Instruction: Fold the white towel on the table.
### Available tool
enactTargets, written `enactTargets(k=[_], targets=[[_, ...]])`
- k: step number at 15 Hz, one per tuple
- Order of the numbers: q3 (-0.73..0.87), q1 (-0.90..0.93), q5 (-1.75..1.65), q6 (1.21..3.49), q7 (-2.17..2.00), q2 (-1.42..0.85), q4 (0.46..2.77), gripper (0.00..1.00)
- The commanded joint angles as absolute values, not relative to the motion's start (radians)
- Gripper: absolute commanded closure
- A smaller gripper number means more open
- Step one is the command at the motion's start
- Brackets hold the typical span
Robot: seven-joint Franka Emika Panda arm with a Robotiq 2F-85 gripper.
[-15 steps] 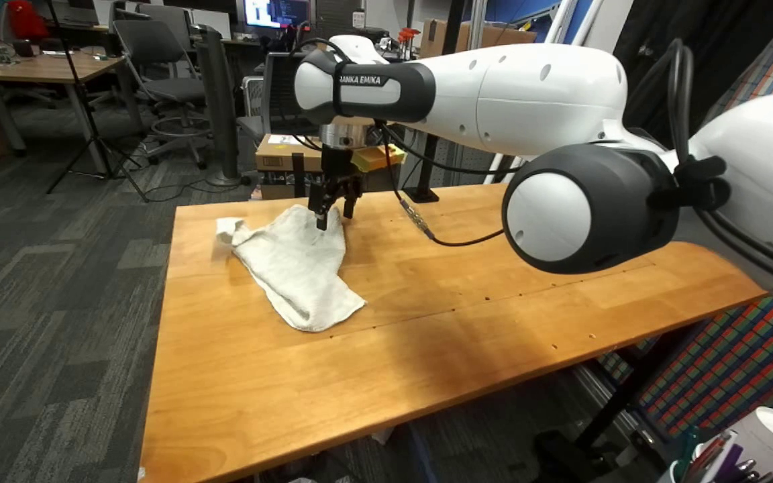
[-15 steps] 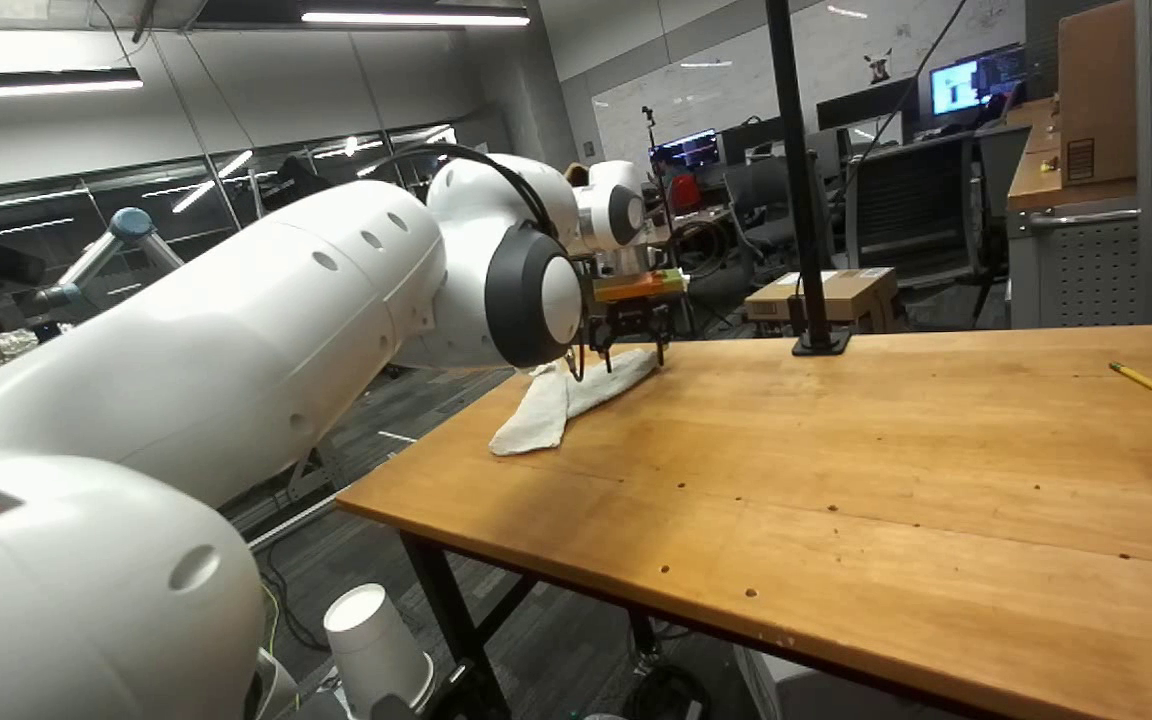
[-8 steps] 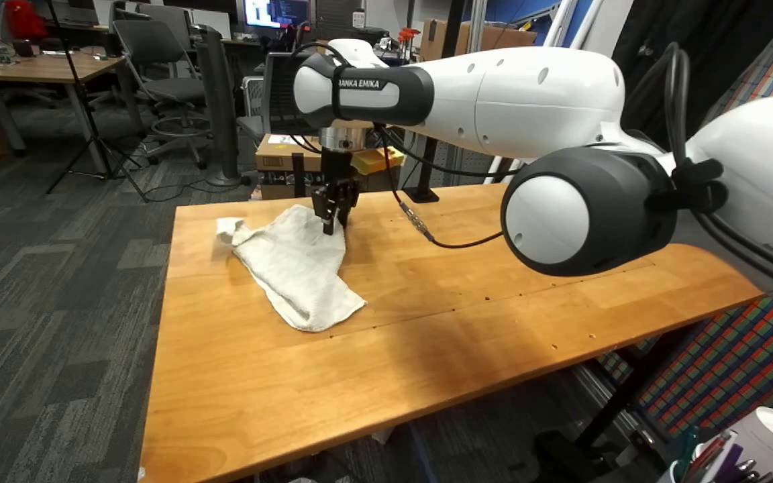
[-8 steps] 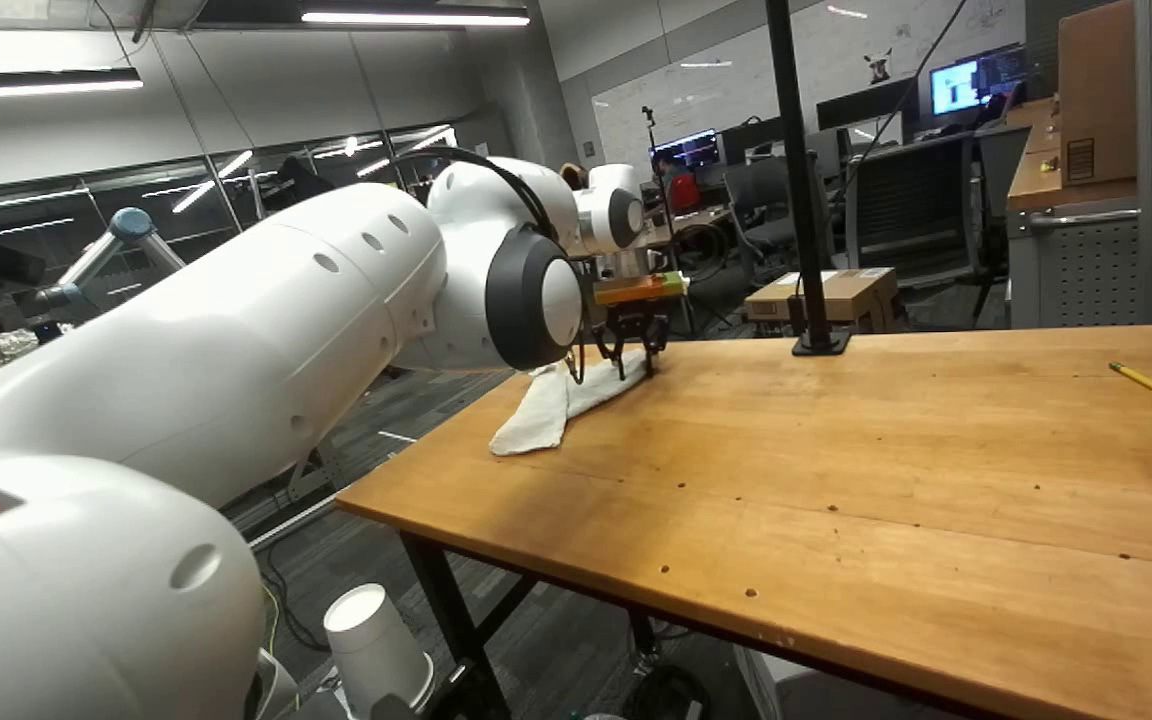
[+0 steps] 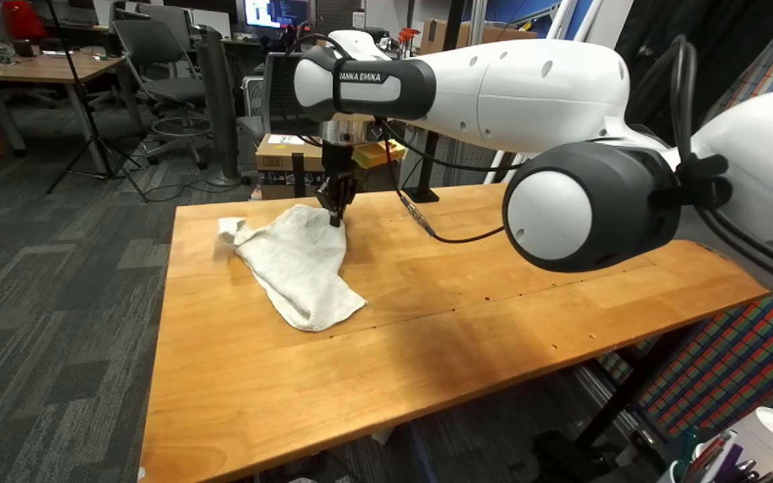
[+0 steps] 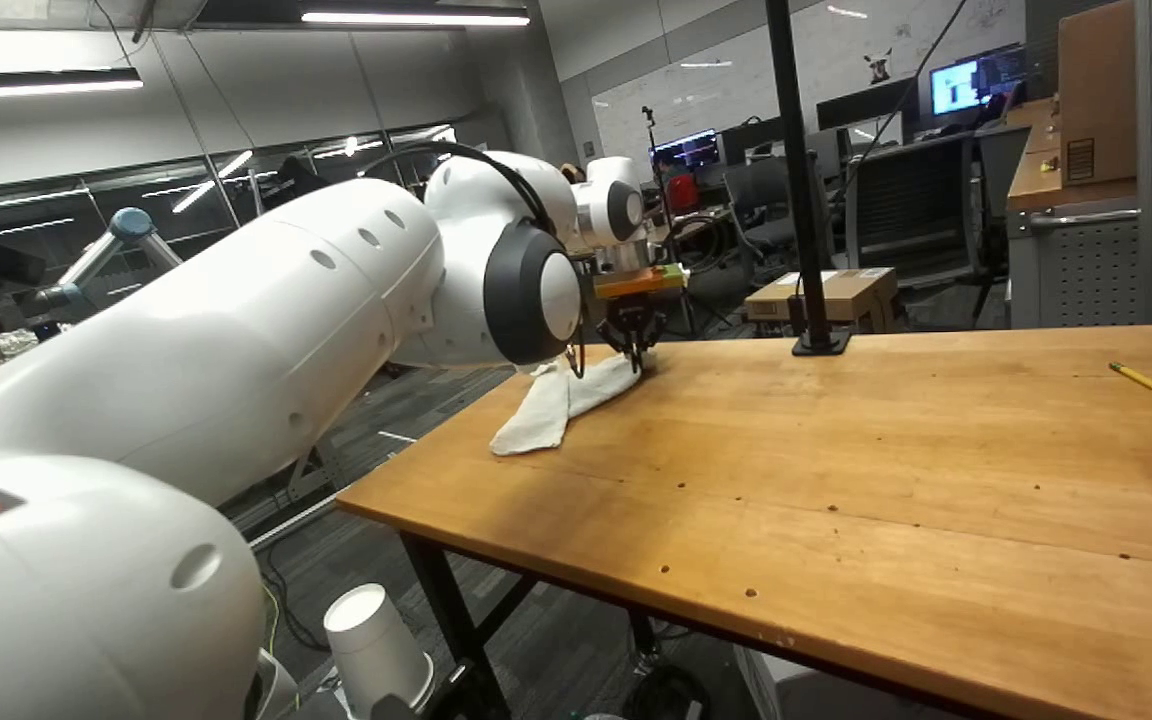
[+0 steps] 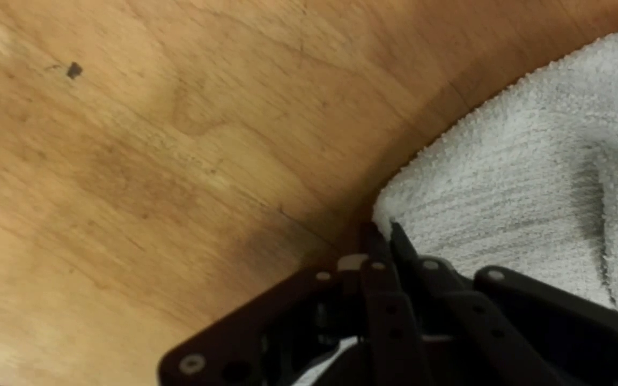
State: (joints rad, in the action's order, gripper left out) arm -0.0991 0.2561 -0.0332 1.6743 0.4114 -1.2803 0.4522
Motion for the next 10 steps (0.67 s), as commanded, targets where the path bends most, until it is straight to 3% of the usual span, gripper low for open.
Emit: enactTargets(k=[1, 10], targets=[[-0.083, 0.266, -0.051, 1.66, 0.401, -1.226, 0.459, 0.99], [-0.065, 0.292, -0.077, 1.651, 0.399, -1.123, 0.46, 0.99]])
